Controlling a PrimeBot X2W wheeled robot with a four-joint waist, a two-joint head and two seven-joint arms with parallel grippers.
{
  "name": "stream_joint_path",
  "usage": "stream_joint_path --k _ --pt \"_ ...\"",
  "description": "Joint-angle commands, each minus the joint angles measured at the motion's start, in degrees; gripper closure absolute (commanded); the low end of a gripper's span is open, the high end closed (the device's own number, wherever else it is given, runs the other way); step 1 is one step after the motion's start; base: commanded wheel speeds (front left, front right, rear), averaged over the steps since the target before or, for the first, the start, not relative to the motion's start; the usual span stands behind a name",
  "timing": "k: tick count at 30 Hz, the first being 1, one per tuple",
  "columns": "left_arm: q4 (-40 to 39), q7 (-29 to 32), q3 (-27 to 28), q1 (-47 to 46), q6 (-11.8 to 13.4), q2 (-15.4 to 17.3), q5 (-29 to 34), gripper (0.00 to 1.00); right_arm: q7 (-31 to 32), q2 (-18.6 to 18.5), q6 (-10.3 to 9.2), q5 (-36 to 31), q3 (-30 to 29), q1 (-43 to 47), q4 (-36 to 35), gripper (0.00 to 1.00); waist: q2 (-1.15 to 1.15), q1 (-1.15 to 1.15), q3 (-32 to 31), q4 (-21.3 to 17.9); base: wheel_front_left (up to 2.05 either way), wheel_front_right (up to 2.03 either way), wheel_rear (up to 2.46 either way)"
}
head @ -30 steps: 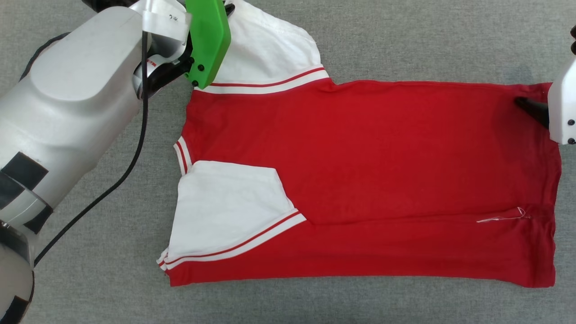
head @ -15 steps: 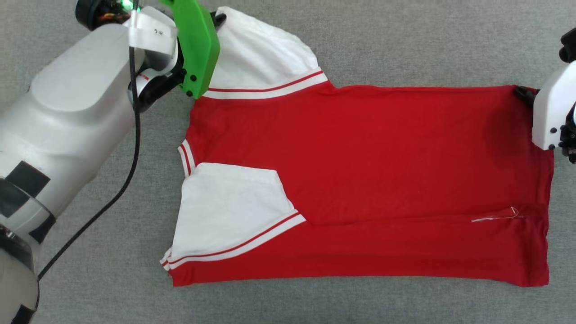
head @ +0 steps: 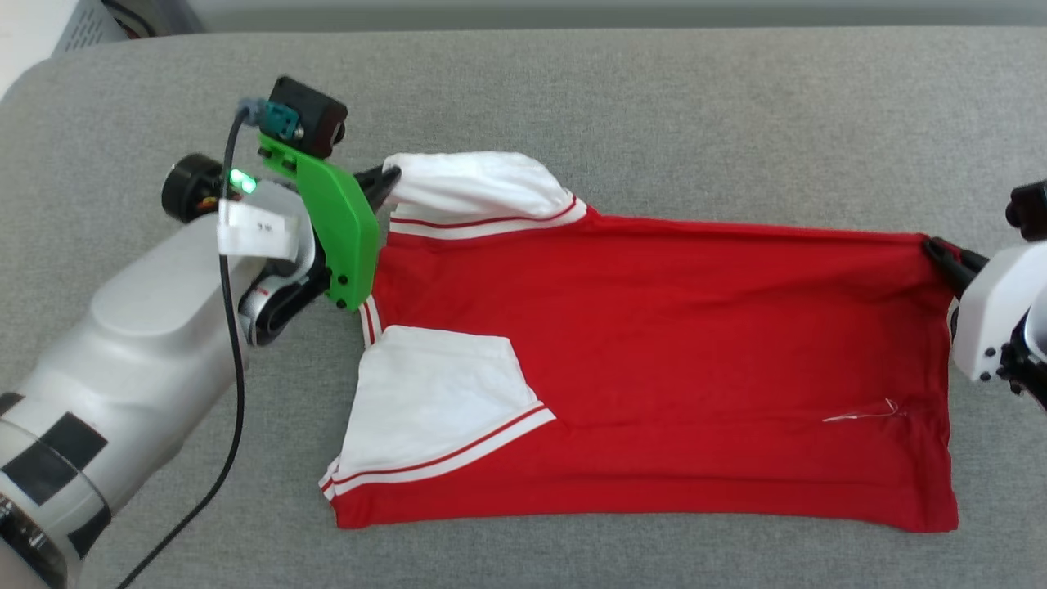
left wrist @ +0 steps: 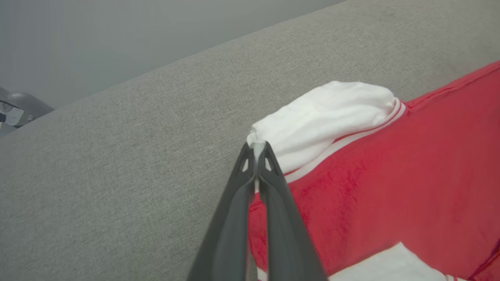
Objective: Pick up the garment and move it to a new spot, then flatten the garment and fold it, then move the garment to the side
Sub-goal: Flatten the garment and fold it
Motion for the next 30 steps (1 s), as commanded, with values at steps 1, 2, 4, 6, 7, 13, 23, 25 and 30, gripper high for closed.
stream_joint_path --k 1,2,4,6,7,13,23,25,30 --pt "-1.1 -0.9 0.0 2.6 0.9 0.9 -0.3 1.0 -1.1 -0.6 -0.08 0.7 -0.3 2.2 -0.6 1.0 0.0 0.0 -3.5 1.0 0.0 0.0 0.0" --pt "-1.9 -1.4 0.0 3.8 1.3 1.2 -0.5 1.0 -1.5 -0.9 -0.08 0.7 -0.4 3.3 -0.9 1.0 0.0 0.0 -4.1 1.2 0.0 0.0 0.0" --pt "-3.8 -2.1 -0.1 6.5 2.3 2.0 -0.7 1.0 -2.5 -1.3 -0.08 0.8 -0.7 5.8 -1.8 1.0 0.0 0.0 -5.2 1.5 0.0 0.0 0.0" --pt "-5.7 -2.7 -0.2 9.2 3.5 2.9 -0.8 1.0 -3.1 -1.5 -0.08 0.7 -1.4 8.3 -2.8 1.0 0.0 0.0 -6.2 1.8 0.0 0.0 0.0" --pt "-6.9 -3.0 -0.3 10.7 4.3 3.4 -0.9 1.0 -3.5 -1.5 -0.08 0.5 -1.8 9.6 -3.4 1.0 0.0 0.0 -6.7 1.9 0.0 0.0 0.0" --pt "-13.7 -4.7 -0.4 18.0 8.8 6.2 -1.7 1.0 -4.1 -0.9 -0.08 -0.6 -4.5 16.9 -6.6 1.0 0.0 0.0 -8.8 2.7 0.0 0.0 0.0" --pt "-25.0 -6.5 -0.7 30.4 15.8 10.7 -3.9 1.0 -2.0 0.3 -0.08 -2.7 -10.7 28.3 -12.3 1.0 0.0 0.0 -9.2 3.0 0.0 0.0 0.0" --pt "-25.5 -6.8 -0.7 31.8 16.4 10.8 -4.4 1.0 -1.5 0.4 -0.08 -3.5 -11.5 29.5 -12.6 1.0 0.0 0.0 -8.8 2.8 0.0 0.0 0.0" --pt "-24.2 -6.7 -0.8 33.6 16.2 9.7 -5.5 1.0 -0.2 1.8 -0.08 -3.8 -12.2 31.1 -11.5 1.0 0.0 0.0 -7.8 2.7 0.0 0.0 0.0"
